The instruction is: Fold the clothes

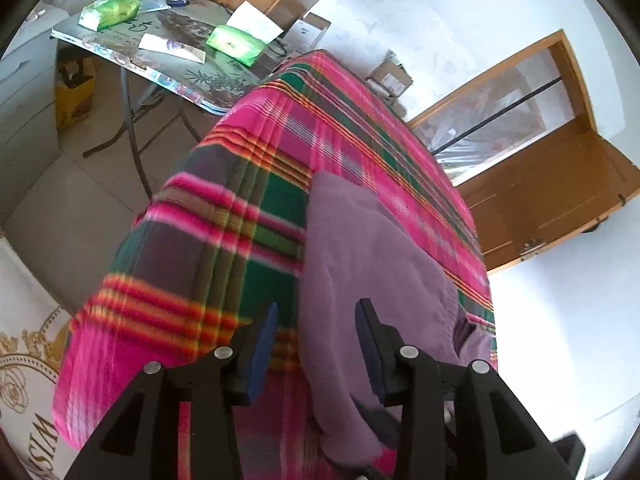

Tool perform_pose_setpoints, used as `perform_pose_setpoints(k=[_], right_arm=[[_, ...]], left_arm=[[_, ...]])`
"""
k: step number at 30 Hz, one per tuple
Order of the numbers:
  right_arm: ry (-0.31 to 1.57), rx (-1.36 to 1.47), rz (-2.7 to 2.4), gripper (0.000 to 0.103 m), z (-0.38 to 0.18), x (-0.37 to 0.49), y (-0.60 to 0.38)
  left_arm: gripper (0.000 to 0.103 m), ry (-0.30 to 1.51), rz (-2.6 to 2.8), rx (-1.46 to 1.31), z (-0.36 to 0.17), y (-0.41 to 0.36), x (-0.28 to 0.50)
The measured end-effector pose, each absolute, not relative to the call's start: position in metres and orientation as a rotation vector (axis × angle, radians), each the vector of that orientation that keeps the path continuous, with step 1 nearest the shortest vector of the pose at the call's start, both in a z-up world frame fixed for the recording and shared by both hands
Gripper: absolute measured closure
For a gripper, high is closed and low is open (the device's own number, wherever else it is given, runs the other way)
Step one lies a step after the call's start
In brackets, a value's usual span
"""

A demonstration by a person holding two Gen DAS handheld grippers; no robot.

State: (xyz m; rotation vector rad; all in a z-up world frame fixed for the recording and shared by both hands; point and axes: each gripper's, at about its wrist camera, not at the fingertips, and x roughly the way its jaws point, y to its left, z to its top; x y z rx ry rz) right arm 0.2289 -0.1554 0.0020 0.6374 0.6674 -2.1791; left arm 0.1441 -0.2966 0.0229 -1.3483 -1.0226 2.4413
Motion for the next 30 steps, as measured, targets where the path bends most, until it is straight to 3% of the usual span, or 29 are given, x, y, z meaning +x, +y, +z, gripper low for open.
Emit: perform_pose_setpoints(k=[13,22,30], right_arm=[[0.58,0.593,-2.194,0.09,0.014,0.224,-0.138],[0.519,0.573,-2.207,0.09,0.018,0.239,-0.122],[0.46,0.493,-2.229,0.091,0.041,0.247,-0.106]], left_arm=[[0.063,-0.955,2.287,-1.469,0.015,-0.285,0.064],[0.083,-0.945,2.26,-1.471,0.02,-0.278,0.049],[0.089,-0.887,2.343,-1.37,0.066,-0.266,0.061]])
